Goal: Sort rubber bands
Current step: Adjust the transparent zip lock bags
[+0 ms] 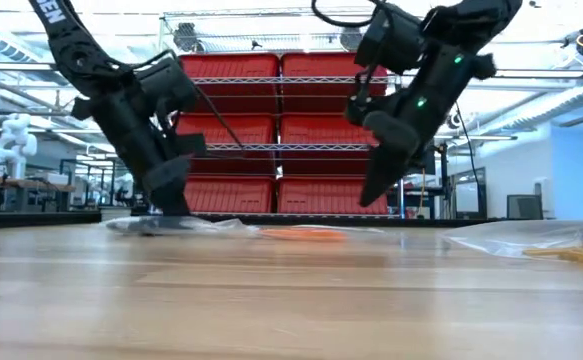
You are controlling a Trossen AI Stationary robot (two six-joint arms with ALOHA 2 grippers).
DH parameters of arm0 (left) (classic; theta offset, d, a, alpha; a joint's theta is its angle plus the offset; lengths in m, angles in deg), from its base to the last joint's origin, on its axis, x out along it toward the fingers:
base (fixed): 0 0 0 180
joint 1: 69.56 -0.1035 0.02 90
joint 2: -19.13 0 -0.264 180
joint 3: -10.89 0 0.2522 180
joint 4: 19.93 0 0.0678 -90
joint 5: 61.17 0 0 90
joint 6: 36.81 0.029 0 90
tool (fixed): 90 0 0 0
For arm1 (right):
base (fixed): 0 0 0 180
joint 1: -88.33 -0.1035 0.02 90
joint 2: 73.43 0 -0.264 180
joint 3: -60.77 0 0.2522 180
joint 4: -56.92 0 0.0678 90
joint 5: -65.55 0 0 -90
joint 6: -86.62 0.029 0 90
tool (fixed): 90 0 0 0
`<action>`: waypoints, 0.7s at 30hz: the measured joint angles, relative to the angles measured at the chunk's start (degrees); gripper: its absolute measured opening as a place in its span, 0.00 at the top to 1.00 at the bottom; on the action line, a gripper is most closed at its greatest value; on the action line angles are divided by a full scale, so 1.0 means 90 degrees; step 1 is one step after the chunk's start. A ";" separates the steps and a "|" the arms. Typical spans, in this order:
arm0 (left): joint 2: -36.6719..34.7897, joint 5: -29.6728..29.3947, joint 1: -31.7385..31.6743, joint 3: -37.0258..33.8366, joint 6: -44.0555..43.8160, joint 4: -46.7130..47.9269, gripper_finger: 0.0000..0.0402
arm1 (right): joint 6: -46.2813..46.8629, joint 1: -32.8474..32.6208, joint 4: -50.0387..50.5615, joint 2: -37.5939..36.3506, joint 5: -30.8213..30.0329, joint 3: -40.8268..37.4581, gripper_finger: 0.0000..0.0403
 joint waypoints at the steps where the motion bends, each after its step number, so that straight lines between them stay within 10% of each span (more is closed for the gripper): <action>1: 0.0006 -0.0124 0.0002 0.0017 -0.0046 0.0087 1.00 | 0.0276 -0.0058 0.0210 -0.0105 -0.0003 0.0000 1.00; 21: -0.1532 -0.0407 0.0289 -0.0007 -0.0342 0.0795 1.00 | 0.5193 -0.1524 0.3972 -0.0454 0.0612 -0.0050 1.00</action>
